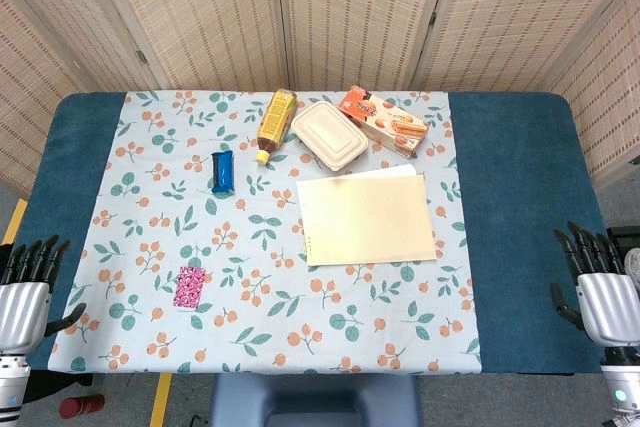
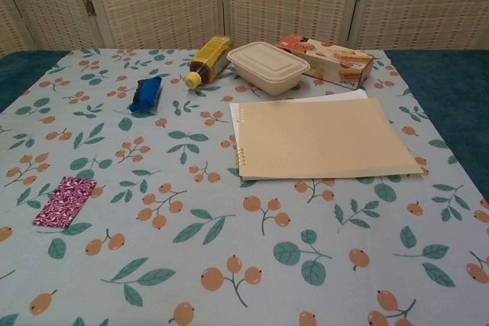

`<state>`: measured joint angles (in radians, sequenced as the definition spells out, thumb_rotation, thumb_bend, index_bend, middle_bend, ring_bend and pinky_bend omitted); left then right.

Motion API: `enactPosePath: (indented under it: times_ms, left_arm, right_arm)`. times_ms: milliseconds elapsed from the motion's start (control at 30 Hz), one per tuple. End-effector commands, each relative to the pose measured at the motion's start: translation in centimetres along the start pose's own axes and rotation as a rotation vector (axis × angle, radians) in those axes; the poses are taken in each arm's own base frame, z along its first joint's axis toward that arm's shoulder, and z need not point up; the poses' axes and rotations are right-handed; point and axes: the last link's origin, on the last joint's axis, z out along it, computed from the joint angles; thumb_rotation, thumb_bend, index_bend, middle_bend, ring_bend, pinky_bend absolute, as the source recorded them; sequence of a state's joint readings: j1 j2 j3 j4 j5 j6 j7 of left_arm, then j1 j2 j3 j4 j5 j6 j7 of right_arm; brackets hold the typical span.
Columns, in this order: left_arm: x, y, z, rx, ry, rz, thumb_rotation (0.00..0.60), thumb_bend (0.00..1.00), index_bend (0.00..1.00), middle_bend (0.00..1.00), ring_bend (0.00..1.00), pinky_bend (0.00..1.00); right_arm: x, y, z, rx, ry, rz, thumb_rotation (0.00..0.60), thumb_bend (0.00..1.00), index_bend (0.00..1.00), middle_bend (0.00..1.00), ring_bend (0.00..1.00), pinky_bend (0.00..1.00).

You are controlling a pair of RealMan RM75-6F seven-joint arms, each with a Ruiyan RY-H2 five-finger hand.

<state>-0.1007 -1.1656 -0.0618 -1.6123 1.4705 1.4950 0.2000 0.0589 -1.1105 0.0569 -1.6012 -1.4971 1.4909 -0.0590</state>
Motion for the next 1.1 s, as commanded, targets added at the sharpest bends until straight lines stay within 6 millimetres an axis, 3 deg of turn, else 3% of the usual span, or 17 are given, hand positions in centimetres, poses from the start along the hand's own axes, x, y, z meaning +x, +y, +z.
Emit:
enactPosePath:
  times_ms: [33,633,1100]
  left_arm:
    - [0.0,0.0,0.1,0.001,0.0,0.001,0.6,0.25,0.1,0.07,0.0,0.0]
    - [0.0,0.5,0.7,-0.034,-0.007,0.005,0.6,0.25,0.14,0.07,0.0,0.0]
    - [-0.5,2.9,2.8,-0.187,-0.052,0.004,0.6,0.25,0.21,0.07,0.02,0.0]
  right_arm:
    - [0.1,0.0,0.1,0.0,0.006,0.0,0.6,0.5,0.0,0.0,0.0,0.0]
    - [0.4,0.2,0.1,-0.005,0.019,0.001,0.6,0.5,0.0,0.0,0.0,0.0]
    - [0.4,0.2,0.3,-0.002,0.017,0.002,0.6,0.5,0.0,0.0,0.0,0.0]
